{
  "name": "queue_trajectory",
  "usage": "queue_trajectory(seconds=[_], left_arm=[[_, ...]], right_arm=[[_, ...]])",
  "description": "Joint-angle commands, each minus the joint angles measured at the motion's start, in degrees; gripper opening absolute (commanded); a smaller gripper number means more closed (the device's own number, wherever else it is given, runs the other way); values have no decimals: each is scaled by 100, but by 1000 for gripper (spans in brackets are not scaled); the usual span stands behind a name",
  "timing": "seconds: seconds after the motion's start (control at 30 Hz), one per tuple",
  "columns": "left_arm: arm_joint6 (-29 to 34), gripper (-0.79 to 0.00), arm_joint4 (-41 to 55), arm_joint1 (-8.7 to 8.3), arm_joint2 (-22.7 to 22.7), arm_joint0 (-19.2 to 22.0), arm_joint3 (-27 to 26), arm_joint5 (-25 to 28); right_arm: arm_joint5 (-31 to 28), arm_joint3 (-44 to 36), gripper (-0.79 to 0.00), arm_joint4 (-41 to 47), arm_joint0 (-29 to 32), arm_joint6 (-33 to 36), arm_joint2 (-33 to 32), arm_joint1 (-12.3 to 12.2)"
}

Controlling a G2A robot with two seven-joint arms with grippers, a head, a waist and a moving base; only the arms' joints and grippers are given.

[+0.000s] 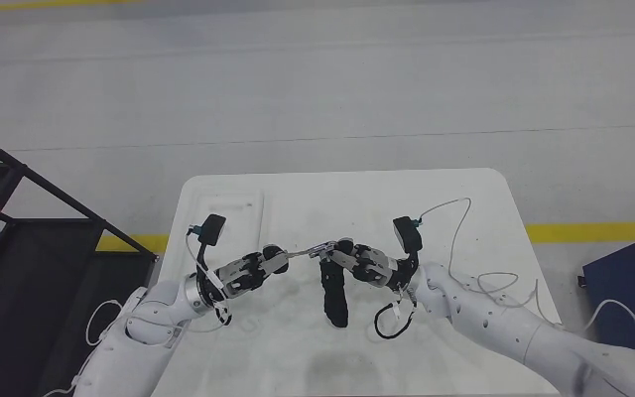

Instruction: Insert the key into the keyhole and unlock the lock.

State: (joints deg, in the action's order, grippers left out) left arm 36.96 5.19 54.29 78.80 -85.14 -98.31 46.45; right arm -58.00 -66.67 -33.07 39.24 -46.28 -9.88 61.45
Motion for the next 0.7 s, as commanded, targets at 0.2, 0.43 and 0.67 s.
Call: queue_trajectory(seconds=[0.2,0.43,0.67], left_arm=[[24,-785,32,-2,-19,-12,18,-12],[26,-785,61,-4,-28,-32,20,-3],[17,-785,88,-8,-6,-62,10,2]], right_arm=[[0,0,-785,0,0,0,0,0],[0,0,-785,0,0,0,0,0],[157,-116,-785,79,107,193,-117,4]])
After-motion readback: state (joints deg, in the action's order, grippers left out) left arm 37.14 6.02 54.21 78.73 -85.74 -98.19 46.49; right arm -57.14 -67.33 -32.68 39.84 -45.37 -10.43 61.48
